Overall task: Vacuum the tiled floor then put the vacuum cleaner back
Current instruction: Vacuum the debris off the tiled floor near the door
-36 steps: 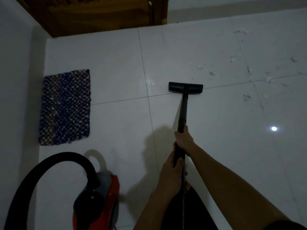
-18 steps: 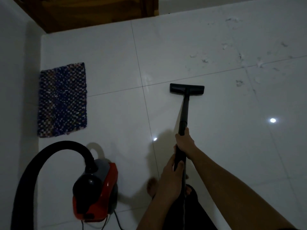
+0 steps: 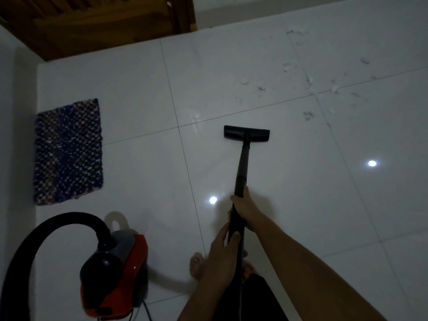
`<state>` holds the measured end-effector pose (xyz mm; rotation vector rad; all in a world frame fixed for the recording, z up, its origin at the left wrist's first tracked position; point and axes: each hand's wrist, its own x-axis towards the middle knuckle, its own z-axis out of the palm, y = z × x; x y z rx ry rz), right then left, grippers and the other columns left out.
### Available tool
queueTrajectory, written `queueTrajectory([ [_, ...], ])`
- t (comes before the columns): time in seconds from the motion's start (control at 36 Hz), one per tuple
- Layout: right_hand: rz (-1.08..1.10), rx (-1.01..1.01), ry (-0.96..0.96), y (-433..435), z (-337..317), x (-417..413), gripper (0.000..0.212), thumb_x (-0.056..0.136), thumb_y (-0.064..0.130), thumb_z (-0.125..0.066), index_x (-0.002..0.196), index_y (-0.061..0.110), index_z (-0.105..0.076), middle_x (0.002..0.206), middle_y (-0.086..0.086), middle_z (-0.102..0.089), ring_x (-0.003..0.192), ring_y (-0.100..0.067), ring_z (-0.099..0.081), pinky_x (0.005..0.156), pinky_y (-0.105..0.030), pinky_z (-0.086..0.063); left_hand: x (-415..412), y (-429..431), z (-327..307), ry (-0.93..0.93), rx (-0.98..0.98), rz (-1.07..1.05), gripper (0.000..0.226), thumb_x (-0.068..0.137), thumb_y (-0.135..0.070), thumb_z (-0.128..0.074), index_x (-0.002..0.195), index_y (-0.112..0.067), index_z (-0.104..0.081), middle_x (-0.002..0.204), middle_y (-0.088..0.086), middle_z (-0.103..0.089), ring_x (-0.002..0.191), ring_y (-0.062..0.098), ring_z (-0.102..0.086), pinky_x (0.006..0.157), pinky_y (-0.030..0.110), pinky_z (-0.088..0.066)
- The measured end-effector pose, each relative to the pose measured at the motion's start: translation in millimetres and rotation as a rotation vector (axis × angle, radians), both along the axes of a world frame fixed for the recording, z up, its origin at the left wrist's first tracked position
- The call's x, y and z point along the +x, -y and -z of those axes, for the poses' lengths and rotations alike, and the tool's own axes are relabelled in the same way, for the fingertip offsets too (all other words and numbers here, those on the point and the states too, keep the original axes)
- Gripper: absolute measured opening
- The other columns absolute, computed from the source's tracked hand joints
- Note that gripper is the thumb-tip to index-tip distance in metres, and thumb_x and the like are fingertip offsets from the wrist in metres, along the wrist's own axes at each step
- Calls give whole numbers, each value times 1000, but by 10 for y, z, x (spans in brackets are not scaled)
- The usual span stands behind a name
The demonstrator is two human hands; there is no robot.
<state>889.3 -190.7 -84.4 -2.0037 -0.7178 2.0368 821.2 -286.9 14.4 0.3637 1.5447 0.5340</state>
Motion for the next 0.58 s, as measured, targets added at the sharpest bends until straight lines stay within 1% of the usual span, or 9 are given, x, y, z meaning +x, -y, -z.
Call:
queueTrajectory([
  [0.08, 54, 12, -77, -43, 36, 22, 66, 99, 12, -44, 152, 29, -8, 62, -10, -51, 50, -21, -54, 46, -30, -48, -1, -71, 36, -12, -3, -20, 26, 98, -23, -45, 123, -32, -46, 71, 11, -61, 49, 18, -55, 50, 29, -48],
  [0.14, 82, 19, -102, -100, 81, 21, 66, 99, 12, -45, 151, 30, -10, 62, -10, -50, 49, -20, -53, 45, -29, -48, 5, -137, 84, -10, -9, -36, 21, 98, -23, -45, 113, -38, -43, 73, 12, -62, 52, 19, -56, 50, 28, -47],
  [0.19, 103, 24, -120, -168, 135, 6, 65, 99, 11, -45, 151, 30, -11, 60, -9, -48, 48, -19, -51, 43, -28, -48, 5, -210, 131, 5, -5, -58, 24, 98, -23, -45, 117, -37, -44, 75, 12, -63, 52, 19, -56, 49, 27, -47],
  [0.28, 97, 37, -124, -285, 193, -48, 66, 98, 10, -45, 151, 32, -12, 61, -10, -48, 48, -19, -51, 42, -27, -48, -48, -307, 212, 47, -27, -90, 34, 98, -23, -45, 132, -29, -45, 74, 15, -63, 48, 20, -57, 45, 26, -46],
  [0.36, 100, 35, -125, -442, 243, -131, 68, 99, 10, -44, 151, 35, -10, 63, -11, -47, 48, -20, -51, 41, -27, -48, -137, -434, 297, 48, -12, -109, 37, 98, -21, -44, 134, -26, -44, 78, 18, -61, 44, 17, -56, 39, 22, -45],
  [0.44, 87, 48, -123, -637, 316, -249, 70, 99, 9, -41, 151, 39, -5, 61, -10, -48, 39, -17, -51, 38, -26, -46, -225, -624, 362, 41, -41, -121, 37, 97, -24, -47, 133, -30, -44, 85, 20, -63, 50, 22, -58, 50, 28, -49],
  [0.5, 73, 67, -101, -786, 381, -330, 70, 99, 9, -40, 151, 40, -4, 60, -10, -46, 36, -16, -50, 38, -25, -45, -293, -759, 423, 11, -53, -101, 35, 92, -41, -52, 126, -42, -47, 96, 25, -64, 65, 33, -64, 64, 39, -54],
  [0.53, 70, 73, -88, -872, 416, -372, 70, 99, 10, -40, 151, 40, -4, 60, -10, -46, 35, -16, -50, 37, -25, -45, -342, -830, 491, -10, -31, -65, 38, 89, -46, -54, 127, -44, -48, 100, 27, -65, 71, 35, -64, 69, 42, -55],
  [0.58, 59, 82, -64, -1057, 478, -454, 68, 99, 10, -40, 151, 39, -7, 58, -10, -45, 34, -16, -49, 37, -25, -45, -440, -1005, 570, 40, -40, -93, 41, 93, -36, -53, 133, -35, -47, 88, 23, -67, 60, 30, -62, 60, 35, -54],
])
